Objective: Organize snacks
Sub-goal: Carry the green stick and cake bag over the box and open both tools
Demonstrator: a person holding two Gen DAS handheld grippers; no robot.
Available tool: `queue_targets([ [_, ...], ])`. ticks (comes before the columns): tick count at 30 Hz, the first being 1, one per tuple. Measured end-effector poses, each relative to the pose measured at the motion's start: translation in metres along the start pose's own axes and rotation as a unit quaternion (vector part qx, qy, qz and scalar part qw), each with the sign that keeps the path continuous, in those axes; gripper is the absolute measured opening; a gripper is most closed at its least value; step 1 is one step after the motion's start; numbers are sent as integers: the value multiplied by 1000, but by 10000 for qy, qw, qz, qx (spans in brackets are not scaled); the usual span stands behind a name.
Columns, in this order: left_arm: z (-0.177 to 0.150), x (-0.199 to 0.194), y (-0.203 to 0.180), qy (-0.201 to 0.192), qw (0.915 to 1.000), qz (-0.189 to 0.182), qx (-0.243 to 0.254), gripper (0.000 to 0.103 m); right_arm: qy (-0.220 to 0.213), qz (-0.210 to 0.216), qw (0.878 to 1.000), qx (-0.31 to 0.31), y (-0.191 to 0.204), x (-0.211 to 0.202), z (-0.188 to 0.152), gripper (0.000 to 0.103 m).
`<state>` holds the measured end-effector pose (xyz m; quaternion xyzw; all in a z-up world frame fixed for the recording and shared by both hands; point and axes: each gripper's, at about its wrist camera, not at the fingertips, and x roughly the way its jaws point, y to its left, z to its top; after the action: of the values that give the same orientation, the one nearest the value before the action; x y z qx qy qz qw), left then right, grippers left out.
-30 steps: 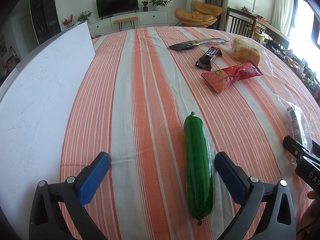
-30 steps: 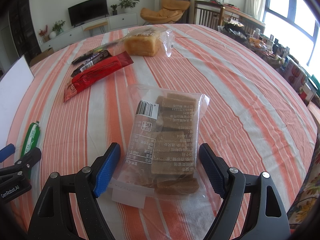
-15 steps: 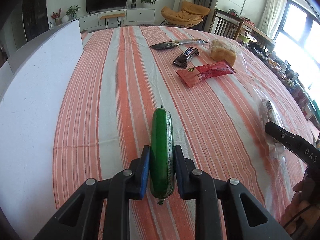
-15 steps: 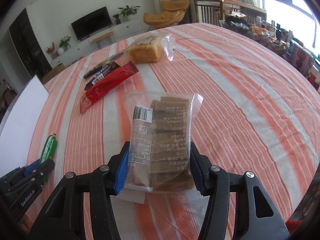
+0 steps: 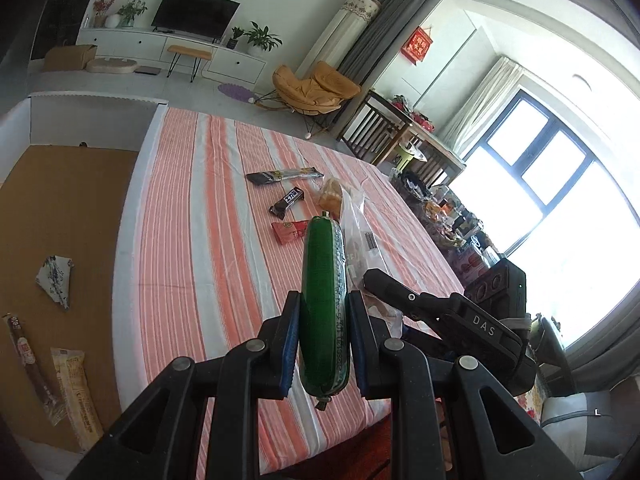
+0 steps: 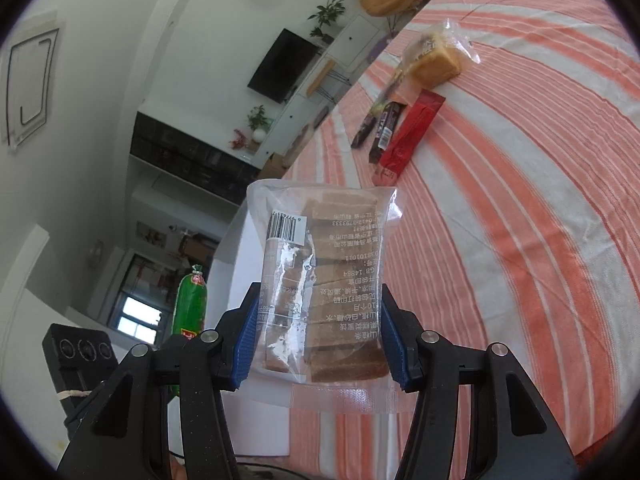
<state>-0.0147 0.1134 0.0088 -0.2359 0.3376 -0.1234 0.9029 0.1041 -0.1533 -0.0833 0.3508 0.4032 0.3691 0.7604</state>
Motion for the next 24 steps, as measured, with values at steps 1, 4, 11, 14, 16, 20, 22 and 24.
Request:
queue_targets([
  [1,5,-19,7,-174,9998,135,25,22,94,164,9997,-127,19,9,-1,56],
  [4,16,-64,36,-613,9951,780,-23,23,423,596,9961,-485,77,41,-6,57],
  [11,8,-120,139,-958,9628,2328,-983,23,1401,880,9735,-1578,180,133,-45,57],
  [14,-4,-122,168,-909,9389,3039,-1335,65,1699,180,9571,-2339,197,167,-73,64],
  [16,-14,-127,179,-1099,9240,3289,-1613,96,1769,-73,9473,-2670,198,175,-84,66],
  [20,-17,-125,176,-1484,9178,3331,-1572,97,1208,-594,9292,-3442,192,157,-87,66],
  [22,-13,-117,162,-1558,9225,3275,-1321,97,692,-976,9157,-3837,185,134,-81,67],
  [24,-6,-104,142,-1605,9298,3143,-1043,97,56,-1460,8974,-4163,176,112,-70,73],
])
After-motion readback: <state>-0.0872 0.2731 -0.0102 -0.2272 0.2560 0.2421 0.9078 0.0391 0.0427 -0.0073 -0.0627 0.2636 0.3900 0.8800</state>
